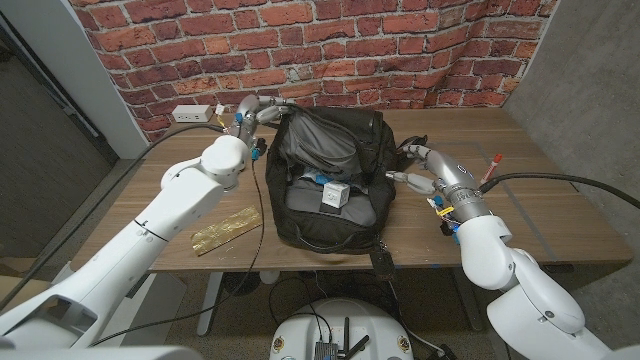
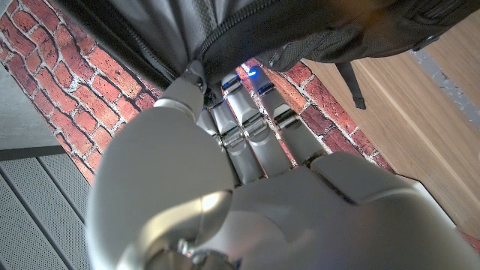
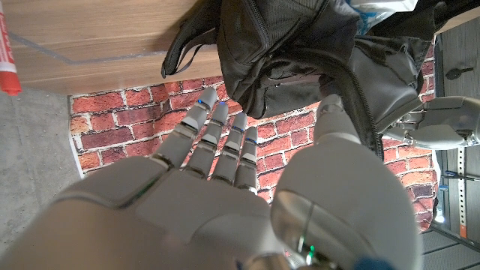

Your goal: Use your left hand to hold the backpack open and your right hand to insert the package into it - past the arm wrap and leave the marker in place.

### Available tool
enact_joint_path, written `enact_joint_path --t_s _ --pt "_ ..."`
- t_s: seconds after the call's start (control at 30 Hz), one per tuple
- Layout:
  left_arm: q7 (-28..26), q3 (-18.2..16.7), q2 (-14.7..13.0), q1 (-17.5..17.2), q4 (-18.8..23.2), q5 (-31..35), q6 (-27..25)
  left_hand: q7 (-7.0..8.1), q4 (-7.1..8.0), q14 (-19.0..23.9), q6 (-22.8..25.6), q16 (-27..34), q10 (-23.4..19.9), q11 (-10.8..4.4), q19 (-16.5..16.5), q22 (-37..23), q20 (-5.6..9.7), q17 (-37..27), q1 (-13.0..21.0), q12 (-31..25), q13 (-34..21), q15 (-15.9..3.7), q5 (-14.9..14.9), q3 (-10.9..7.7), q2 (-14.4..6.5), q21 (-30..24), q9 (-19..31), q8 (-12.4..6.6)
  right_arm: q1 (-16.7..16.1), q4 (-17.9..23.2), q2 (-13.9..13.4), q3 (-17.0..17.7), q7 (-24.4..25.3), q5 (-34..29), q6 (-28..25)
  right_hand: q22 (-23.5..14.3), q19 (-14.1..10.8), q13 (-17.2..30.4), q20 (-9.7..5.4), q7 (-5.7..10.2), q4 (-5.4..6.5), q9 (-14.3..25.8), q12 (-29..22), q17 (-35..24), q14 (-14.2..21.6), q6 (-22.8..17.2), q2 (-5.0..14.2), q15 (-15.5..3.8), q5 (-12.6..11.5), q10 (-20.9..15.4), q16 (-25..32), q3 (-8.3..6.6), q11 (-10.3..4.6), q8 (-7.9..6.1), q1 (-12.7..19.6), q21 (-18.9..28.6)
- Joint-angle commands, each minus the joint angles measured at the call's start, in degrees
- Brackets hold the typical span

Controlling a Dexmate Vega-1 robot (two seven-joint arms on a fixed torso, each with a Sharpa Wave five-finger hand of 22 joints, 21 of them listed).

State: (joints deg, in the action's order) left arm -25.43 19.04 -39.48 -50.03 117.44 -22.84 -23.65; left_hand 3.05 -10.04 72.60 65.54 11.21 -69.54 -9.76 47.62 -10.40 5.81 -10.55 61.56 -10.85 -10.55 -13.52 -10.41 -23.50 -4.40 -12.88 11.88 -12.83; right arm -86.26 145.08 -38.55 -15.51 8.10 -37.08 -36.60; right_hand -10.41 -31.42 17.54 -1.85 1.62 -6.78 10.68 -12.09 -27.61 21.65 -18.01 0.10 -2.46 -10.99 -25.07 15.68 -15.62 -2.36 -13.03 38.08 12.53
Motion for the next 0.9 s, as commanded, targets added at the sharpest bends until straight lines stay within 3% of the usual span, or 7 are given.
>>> enact_joint_path --t_s 0.03,0.17,0.47,0.6,0.9 --pt "1.0 -1.7 -3.5 -1.6 3.5 -2.0 -3.7 0.04 0.15 0.6 -0.2 0.2 -2.1 0.07 0.3 -0.1 5.76 -0.1 0.0 -0.4 -0.2 -0.27 -0.4 -0.39 -0.6 0.2 0.2 -0.05 0.8 -1.5 -3.8 3.0 3.5 9.4 1.8 0.1 -0.2 0.0 -0.37 -0.09 -0.35 0.1 0.0 0.1 0.6 -0.5 0.86 -2.00 -0.5 -0.5 -0.2 -0.30 -0.25 0.28 0.3 -0.2" --pt "1.8 -2.4 -5.0 -2.1 4.4 -2.6 -4.3 0.12 0.16 0.6 -0.3 0.1 -2.1 0.14 0.2 -0.1 5.76 -0.1 -0.1 -0.3 -0.2 -0.27 -0.4 -0.39 -0.5 0.3 0.2 -0.05 1.2 -2.5 -4.5 3.8 5.0 11.9 3.1 0.1 -0.1 -0.1 -0.46 -0.22 -0.39 0.1 0.0 0.1 0.5 -0.4 0.99 -1.92 -0.6 -0.5 -0.2 -0.33 -0.30 0.36 0.3 -0.3" --pt "0.8 -3.0 -5.2 -3.5 5.6 -3.1 -3.8 0.15 0.19 0.4 -0.4 0.0 -1.7 -0.07 0.0 -0.1 5.76 0.0 -0.1 -0.2 -0.2 -0.27 -0.4 -0.39 -0.5 0.4 0.2 -0.01 -0.5 -7.3 -4.0 8.8 9.0 21.3 12.5 0.2 0.5 -0.6 -0.97 -0.39 -0.41 0.1 0.6 0.4 -1.1 -0.2 1.63 -1.25 -0.7 0.6 -1.0 -0.26 -0.48 0.81 0.0 -0.6" --pt "0.2 -2.8 -4.7 -4.0 5.9 -3.2 -3.2 0.04 0.21 0.3 -0.5 0.0 -1.6 0.13 -0.1 -0.1 5.76 0.0 -0.2 -0.2 -0.2 -0.27 -0.4 -0.40 -0.6 0.4 0.2 0.02 -0.4 -8.2 -4.4 9.5 9.5 23.4 13.3 0.2 0.9 -0.9 -1.00 -0.31 0.11 0.1 0.8 0.5 -1.8 0.1 2.51 -0.93 -0.8 1.2 -1.3 -0.21 -0.13 1.05 -0.9 -0.8" --pt "3.6 -3.6 -6.8 -4.5 6.0 -5.4 -3.1 0.05 0.21 0.1 -0.6 -0.1 -1.8 0.33 -0.1 -0.1 5.73 0.0 -0.2 -0.2 -0.2 -0.28 -0.4 -0.42 -0.6 0.4 0.2 0.03 0.7 -10.7 -4.9 9.9 10.9 27.0 15.0 0.3 1.8 -1.2 -0.71 -0.39 0.25 0.1 0.9 0.8 -2.5 0.0 2.78 -0.33 -0.8 1.7 -1.7 0.05 0.00 1.19 -1.6 -1.2"
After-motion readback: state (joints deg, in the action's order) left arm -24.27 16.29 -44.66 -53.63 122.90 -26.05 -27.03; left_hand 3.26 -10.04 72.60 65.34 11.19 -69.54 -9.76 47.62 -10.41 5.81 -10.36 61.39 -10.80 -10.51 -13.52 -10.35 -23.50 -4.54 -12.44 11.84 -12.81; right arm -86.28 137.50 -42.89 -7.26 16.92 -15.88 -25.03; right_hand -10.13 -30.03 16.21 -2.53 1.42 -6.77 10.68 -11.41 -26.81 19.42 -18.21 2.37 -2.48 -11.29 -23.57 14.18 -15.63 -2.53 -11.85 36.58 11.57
